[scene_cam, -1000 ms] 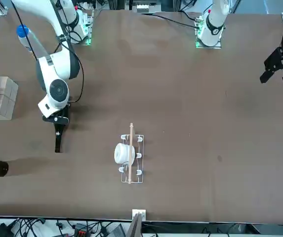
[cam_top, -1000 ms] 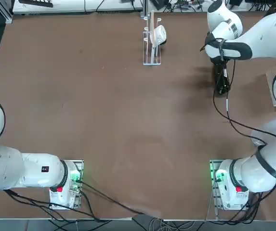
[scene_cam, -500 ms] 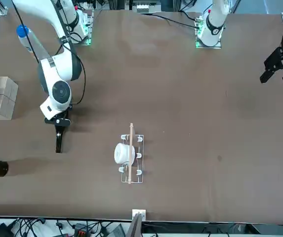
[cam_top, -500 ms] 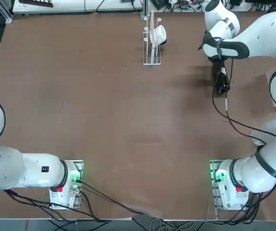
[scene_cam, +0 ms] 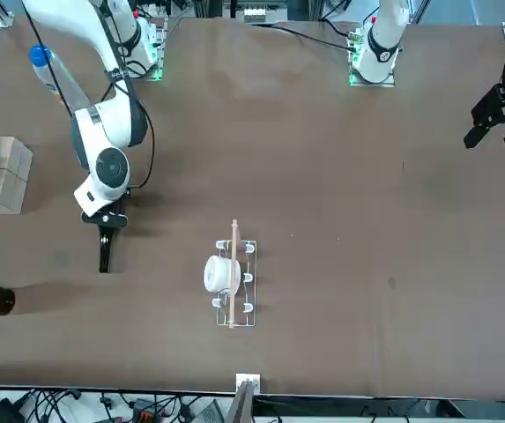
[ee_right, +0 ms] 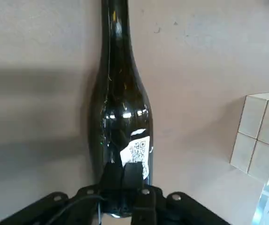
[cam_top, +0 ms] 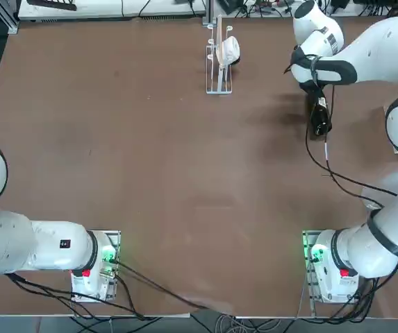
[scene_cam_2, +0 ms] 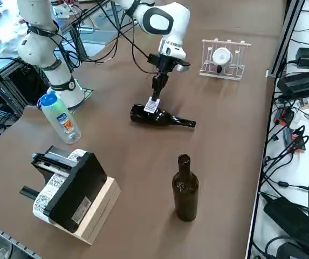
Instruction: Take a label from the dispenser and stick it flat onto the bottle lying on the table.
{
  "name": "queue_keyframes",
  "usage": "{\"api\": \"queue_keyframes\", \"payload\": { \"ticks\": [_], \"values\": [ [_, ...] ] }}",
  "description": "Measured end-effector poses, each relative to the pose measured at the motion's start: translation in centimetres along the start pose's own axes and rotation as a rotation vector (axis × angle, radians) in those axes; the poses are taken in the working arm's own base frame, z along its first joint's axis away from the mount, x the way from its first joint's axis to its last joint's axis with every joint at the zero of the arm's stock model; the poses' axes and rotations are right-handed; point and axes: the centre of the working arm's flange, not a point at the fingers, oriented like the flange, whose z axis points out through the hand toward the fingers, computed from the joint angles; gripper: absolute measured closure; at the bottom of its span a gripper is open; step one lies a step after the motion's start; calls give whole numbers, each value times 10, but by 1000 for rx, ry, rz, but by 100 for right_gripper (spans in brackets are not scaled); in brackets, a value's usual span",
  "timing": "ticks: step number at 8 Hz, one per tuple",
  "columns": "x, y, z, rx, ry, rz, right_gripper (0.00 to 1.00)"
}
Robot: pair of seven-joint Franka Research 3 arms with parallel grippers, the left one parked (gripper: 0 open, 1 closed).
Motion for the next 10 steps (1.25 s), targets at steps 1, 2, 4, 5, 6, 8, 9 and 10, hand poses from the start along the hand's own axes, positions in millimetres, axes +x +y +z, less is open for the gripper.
{"api": "queue_keyframes", "payload": {
  "ticks": [1,2,4,5,6,8,9,10],
  "values": [
    [0,0,0,0,0,0,99],
    [0,0,-1,-1,0,0,99],
    [-1,-1,-2,-9,-10,-1,99],
    [-2,-1,-2,-15,-18,4,99],
    [-3,-1,-2,-18,-22,9,99],
    [-4,-5,-4,-19,-17,19,99],
    [-5,-8,-6,-20,-14,22,99],
    [-5,-9,-6,-21,-14,24,99]
  ]
}}
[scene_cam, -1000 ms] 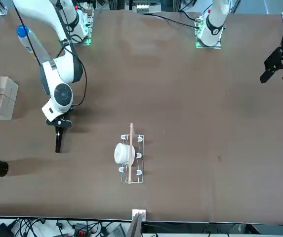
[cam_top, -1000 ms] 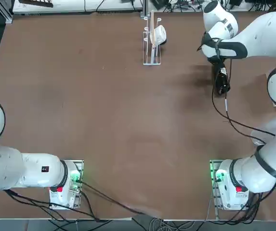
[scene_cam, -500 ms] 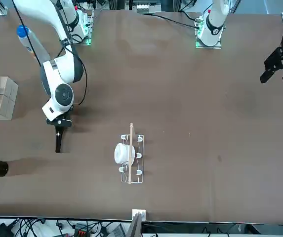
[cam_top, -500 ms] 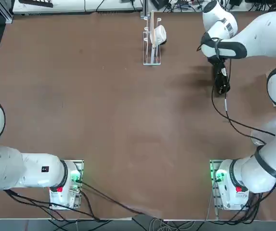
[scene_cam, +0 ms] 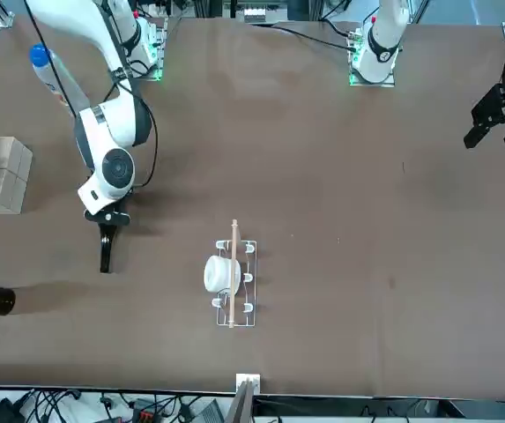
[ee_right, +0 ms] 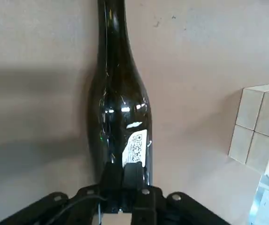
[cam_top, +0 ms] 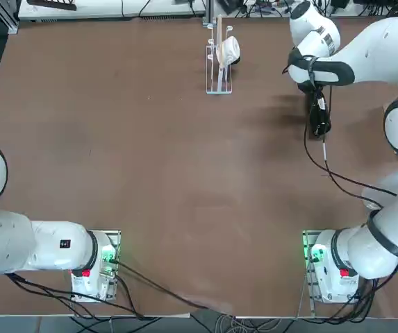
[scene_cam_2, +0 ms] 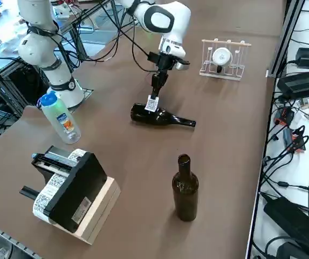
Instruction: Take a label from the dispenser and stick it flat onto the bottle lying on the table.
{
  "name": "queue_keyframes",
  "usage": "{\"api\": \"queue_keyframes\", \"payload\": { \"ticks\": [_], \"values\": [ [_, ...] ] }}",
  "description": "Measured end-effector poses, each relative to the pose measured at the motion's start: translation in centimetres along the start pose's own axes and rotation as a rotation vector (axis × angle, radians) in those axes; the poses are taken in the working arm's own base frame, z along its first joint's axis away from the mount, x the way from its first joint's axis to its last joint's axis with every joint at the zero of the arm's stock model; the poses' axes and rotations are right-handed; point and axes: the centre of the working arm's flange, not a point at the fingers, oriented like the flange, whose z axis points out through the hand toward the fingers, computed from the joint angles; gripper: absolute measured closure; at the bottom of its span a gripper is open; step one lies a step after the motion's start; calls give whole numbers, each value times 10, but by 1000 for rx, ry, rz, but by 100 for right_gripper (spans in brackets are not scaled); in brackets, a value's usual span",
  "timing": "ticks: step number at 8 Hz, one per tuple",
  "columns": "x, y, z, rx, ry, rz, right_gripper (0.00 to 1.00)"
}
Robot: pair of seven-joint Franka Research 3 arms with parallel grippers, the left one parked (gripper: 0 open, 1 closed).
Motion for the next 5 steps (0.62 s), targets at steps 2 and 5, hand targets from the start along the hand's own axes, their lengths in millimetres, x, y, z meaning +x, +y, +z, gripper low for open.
{"api": "queue_keyframes", "payload": {
  "ticks": [2,5],
  "values": [
    [0,-1,2,-2,-4,-1,99],
    [1,-5,8,-6,-12,-4,98]
  ]
}}
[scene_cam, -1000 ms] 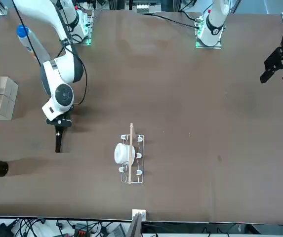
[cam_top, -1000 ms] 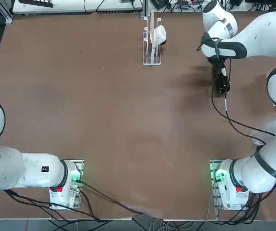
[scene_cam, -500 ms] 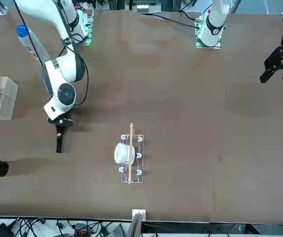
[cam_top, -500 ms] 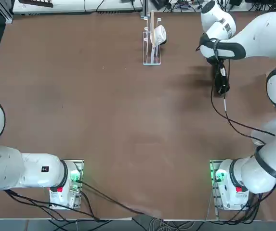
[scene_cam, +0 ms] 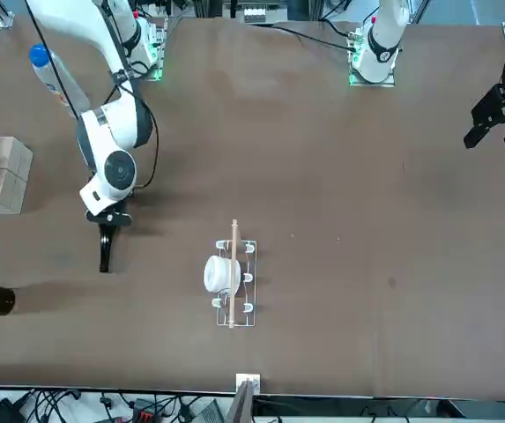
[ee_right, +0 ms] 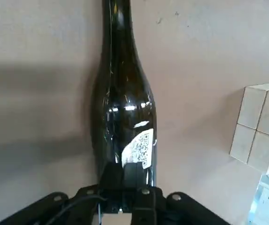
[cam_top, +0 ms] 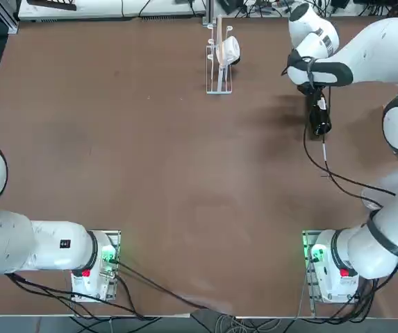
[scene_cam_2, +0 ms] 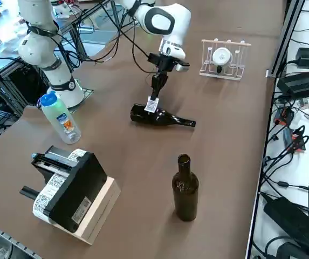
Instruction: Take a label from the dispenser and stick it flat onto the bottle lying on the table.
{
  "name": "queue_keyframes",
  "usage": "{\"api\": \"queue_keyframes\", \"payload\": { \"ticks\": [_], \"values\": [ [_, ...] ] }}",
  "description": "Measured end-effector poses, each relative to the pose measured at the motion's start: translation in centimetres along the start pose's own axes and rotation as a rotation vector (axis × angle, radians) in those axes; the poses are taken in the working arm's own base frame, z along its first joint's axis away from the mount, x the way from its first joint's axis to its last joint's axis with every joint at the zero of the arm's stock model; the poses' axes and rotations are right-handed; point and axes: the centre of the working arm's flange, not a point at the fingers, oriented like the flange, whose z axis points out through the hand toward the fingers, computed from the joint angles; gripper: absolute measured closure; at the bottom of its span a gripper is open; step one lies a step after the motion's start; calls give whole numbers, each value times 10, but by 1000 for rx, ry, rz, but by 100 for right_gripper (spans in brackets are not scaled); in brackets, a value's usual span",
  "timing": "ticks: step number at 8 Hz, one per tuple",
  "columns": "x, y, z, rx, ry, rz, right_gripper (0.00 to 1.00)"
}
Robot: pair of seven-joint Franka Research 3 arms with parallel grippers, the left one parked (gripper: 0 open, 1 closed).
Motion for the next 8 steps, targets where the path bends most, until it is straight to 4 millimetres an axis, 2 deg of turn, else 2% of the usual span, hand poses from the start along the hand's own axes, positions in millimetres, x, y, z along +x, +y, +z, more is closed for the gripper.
{"api": "queue_keyframes", "payload": {
  "ticks": [8],
  "values": [
    [3,-9,12,-4,-12,4,97]
  ]
}}
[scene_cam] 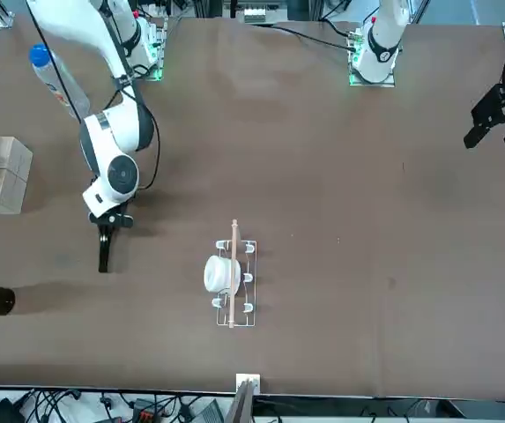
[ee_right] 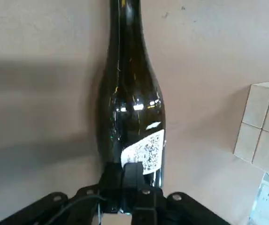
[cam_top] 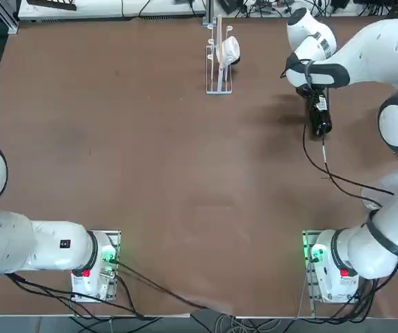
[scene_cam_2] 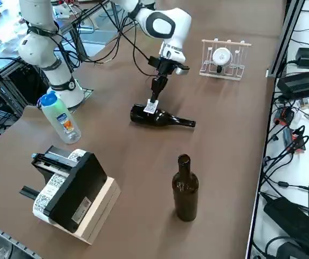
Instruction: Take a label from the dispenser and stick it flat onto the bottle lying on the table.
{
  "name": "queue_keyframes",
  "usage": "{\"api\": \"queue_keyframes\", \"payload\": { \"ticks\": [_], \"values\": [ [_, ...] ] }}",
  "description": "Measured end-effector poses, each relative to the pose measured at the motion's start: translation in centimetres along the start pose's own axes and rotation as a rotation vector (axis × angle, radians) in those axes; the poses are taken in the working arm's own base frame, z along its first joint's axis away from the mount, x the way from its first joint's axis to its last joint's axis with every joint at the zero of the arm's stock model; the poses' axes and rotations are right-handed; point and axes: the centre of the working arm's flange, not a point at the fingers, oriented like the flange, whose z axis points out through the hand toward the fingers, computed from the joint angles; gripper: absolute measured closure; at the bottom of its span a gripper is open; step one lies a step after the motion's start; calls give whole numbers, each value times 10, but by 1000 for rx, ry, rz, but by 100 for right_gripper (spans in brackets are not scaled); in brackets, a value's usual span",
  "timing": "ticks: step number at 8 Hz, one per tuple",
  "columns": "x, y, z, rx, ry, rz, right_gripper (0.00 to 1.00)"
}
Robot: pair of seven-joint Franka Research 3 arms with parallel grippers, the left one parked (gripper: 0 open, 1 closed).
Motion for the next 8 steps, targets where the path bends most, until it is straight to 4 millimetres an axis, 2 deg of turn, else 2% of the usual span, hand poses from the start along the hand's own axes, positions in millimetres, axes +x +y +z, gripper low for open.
{"api": "queue_keyframes", "payload": {
  "ticks": [8],
  "values": [
    [6,-11,11,4,0,7,97]
  ]
}}
